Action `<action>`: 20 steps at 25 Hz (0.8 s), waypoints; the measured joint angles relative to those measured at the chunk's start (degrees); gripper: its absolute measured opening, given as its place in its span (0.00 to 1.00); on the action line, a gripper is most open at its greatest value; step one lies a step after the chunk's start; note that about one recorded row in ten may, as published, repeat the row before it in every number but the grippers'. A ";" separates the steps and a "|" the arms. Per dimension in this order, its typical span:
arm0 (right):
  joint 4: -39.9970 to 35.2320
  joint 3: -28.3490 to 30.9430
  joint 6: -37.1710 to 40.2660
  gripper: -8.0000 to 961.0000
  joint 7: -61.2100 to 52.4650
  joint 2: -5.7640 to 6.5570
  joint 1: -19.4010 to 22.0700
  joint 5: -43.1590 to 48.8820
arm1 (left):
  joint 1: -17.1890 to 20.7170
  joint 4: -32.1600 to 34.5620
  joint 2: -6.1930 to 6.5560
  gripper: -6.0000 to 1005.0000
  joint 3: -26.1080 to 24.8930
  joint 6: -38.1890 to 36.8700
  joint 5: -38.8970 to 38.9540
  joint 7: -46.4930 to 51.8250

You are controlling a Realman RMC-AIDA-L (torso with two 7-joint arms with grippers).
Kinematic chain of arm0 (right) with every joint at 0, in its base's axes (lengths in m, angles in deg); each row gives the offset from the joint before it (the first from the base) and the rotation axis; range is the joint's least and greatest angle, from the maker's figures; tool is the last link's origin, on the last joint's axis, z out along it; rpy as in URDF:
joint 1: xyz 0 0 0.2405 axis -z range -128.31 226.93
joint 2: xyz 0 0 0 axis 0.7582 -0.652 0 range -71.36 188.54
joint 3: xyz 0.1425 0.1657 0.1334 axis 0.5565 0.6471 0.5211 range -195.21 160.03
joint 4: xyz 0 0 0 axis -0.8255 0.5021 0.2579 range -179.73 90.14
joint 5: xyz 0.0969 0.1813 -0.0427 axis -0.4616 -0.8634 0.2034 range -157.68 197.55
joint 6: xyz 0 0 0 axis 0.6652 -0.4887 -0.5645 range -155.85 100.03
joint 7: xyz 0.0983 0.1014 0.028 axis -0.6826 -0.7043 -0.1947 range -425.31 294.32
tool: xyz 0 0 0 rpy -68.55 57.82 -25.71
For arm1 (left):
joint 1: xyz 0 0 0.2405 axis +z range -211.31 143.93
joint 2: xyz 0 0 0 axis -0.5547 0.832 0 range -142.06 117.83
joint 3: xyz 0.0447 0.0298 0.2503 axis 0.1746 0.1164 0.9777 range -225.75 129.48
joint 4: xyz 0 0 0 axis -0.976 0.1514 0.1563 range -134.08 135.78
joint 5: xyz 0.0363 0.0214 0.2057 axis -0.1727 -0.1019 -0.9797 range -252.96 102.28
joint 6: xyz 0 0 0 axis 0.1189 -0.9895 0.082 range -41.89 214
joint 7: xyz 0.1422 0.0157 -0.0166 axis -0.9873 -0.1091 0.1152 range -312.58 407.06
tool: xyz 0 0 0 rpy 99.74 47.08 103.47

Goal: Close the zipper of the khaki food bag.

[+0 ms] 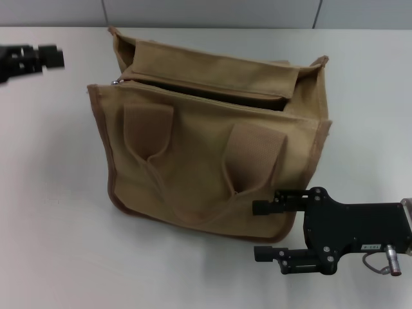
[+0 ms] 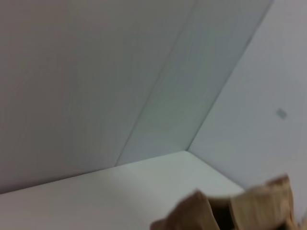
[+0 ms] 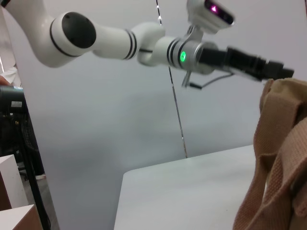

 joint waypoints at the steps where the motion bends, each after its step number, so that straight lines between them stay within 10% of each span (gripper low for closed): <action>1: 0.00 0.00 0.00 0.71 0.00 0.00 0.00 0.00 | 0.00 0.00 0.00 0.12 0.00 0.00 0.00 0.00; 9: 0.00 0.20 0.00 0.71 -1.11 0.00 -0.10 -0.03 | 3.52 -4.89 -5.63 0.45 3.25 4.18 -0.49 -27.29; 20: 0.00 0.46 0.00 0.71 -2.33 0.09 -0.10 -0.03 | 3.31 -4.86 -8.85 0.54 6.20 12.71 -0.39 -33.65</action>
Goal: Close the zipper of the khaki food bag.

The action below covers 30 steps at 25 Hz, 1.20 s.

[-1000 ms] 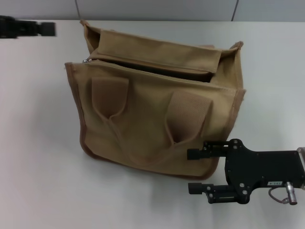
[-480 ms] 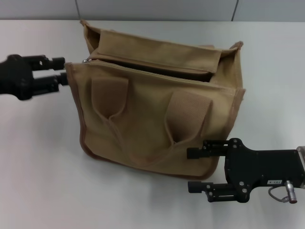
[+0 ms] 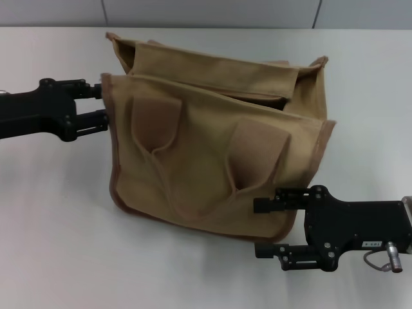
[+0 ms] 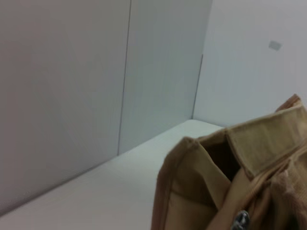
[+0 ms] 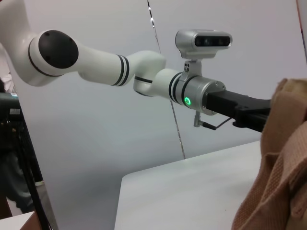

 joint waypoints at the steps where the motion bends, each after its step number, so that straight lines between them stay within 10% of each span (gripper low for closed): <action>1: 0.00 0.05 0.00 0.71 -0.09 0.00 0.00 0.00 | 0.00 0.00 0.00 0.54 0.00 0.00 0.00 0.00; 14: -0.24 0.15 -0.08 0.71 -0.60 0.00 -0.02 0.00 | 2.66 -0.08 -0.93 0.50 -0.52 -3.84 7.19 -12.99; 24: -0.35 0.15 -0.06 0.71 -0.67 0.00 -0.08 0.00 | 3.23 0.22 -1.76 0.08 -0.41 -0.77 7.03 -15.57; 30: -0.11 0.15 -0.07 0.71 -0.67 0.00 0.06 0.00 | 2.80 0.32 0.87 0.02 0.05 -3.90 6.47 -7.89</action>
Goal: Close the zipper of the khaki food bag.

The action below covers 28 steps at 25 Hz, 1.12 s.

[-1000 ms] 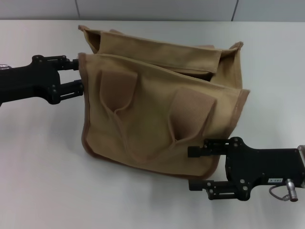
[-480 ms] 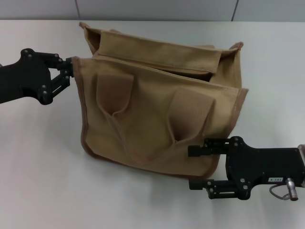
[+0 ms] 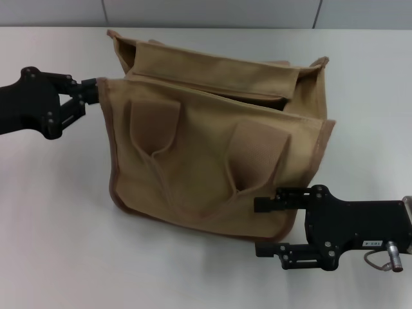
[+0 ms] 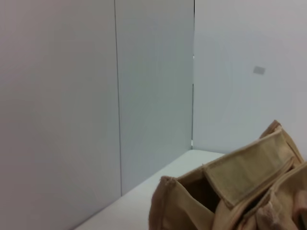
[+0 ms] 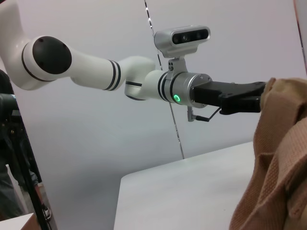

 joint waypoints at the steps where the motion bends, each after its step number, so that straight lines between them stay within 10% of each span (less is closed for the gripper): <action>1: 0.02 0.00 -0.01 0.71 0.00 0.00 0.02 0.00 | 0.00 0.01 0.08 0.03 0.16 -0.05 -0.20 0.21; 6: 0.06 0.00 -0.03 0.71 0.08 -0.03 0.02 -0.02 | -0.01 0.04 0.12 0.10 1.33 0.73 -0.54 0.21; 13: 0.11 -0.08 -0.03 0.71 0.21 -0.09 0.00 -0.07 | -1.16 1.20 -0.88 0.48 10.05 9.84 -0.60 -0.87; 24: 0.04 -0.05 -0.02 0.71 0.04 -0.09 -0.19 -0.09 | -0.15 3.36 -2.48 0.57 7.82 5.78 0.99 -6.40; 28: -0.02 -0.20 -0.01 0.71 -0.08 -0.09 -0.19 -0.09 | -0.01 3.37 -3.01 0.36 5.71 6.33 1.16 -6.68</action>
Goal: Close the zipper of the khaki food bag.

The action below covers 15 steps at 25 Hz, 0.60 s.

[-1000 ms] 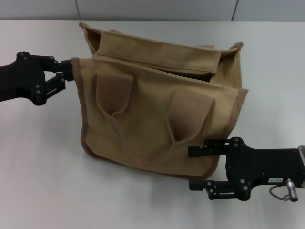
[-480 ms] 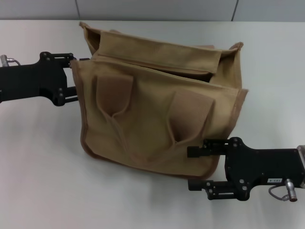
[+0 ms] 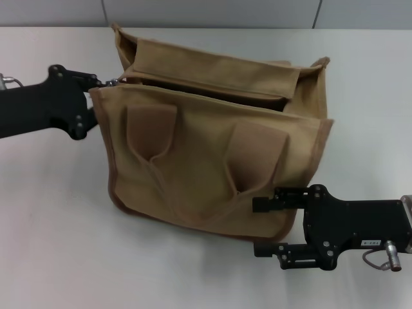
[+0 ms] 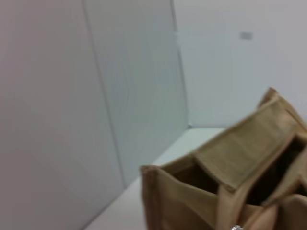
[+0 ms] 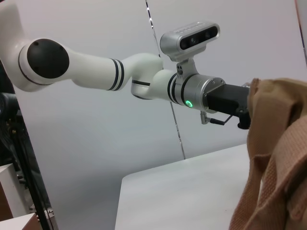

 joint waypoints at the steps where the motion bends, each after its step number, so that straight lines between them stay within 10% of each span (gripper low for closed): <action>1: 0.01 0.01 0.00 0.71 -0.05 0.00 0.00 0.00 | 0.05 0.03 -0.09 0.31 -0.77 0.06 0.04 -0.09; 6: 0.12 0.17 0.04 0.71 0.11 -0.01 0.16 -0.11 | 1.04 1.13 -0.24 0.08 -4.03 -1.17 1.68 -0.26; 15: 0.23 1.40 7.54 0.71 -0.17 0.30 0.67 -4.36 | 5.27 3.20 -1.45 0.03 -4.25 -7.95 10.65 -4.72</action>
